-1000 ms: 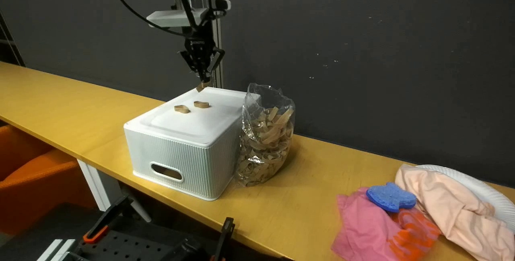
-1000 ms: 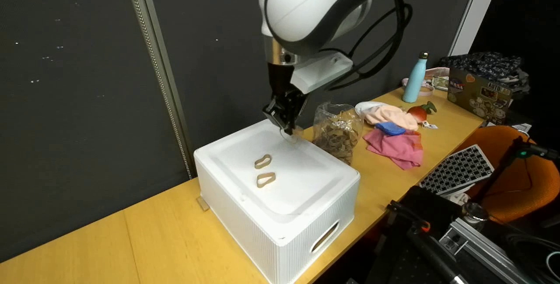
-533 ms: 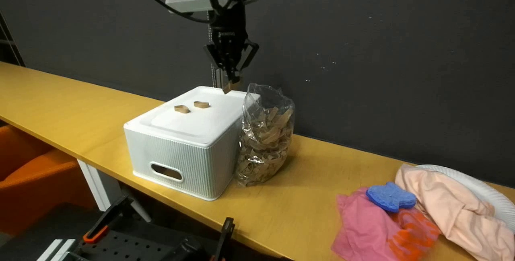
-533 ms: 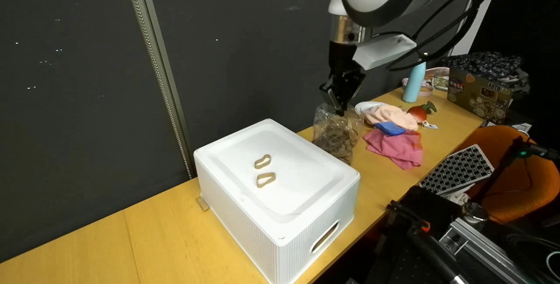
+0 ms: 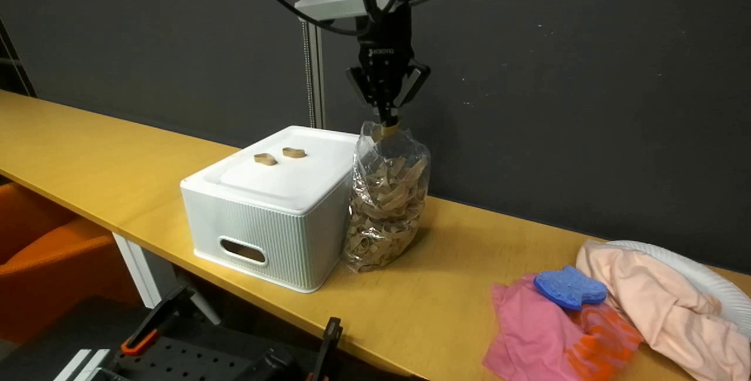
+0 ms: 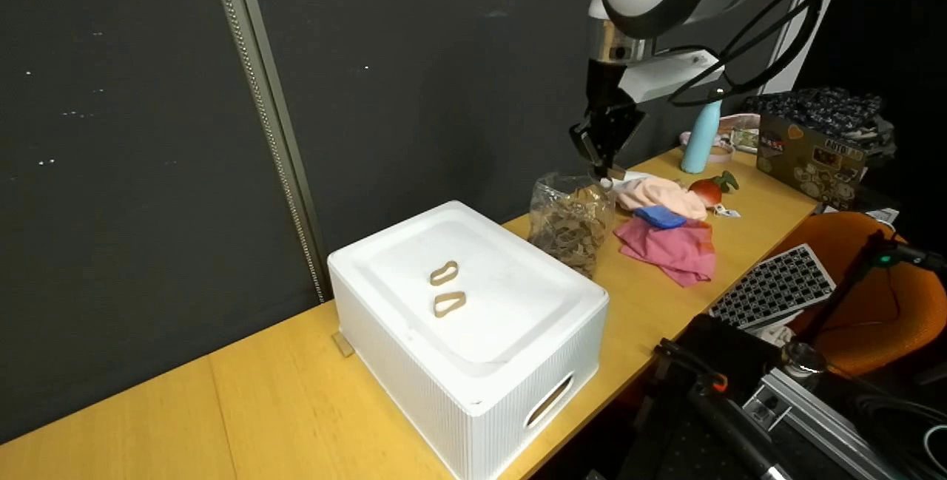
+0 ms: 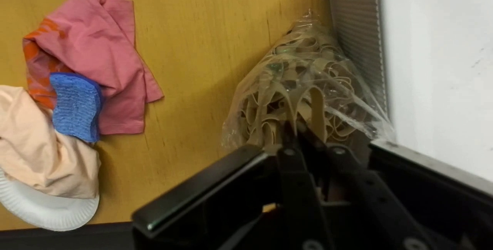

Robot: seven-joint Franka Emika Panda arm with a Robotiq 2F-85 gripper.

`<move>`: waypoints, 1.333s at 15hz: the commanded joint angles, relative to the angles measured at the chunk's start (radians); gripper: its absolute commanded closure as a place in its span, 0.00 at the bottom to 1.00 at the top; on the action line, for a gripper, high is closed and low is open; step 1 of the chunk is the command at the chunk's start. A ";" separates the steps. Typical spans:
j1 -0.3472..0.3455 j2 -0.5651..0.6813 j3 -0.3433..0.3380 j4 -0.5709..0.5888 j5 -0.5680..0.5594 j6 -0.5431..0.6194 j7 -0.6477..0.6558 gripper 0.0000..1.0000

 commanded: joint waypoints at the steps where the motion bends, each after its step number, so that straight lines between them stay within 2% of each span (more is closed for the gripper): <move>1: -0.011 0.085 -0.016 0.081 -0.012 -0.005 0.010 0.99; 7: -0.009 0.175 -0.021 0.157 0.001 -0.006 0.003 0.99; 13: 0.011 0.197 -0.013 0.174 0.002 -0.005 0.004 0.99; 14: 0.015 0.194 -0.011 0.171 0.001 -0.003 0.005 0.80; 15: 0.017 0.191 -0.010 0.167 0.002 0.000 0.003 0.68; 20: 0.034 0.148 -0.002 0.139 0.005 -0.001 -0.001 0.34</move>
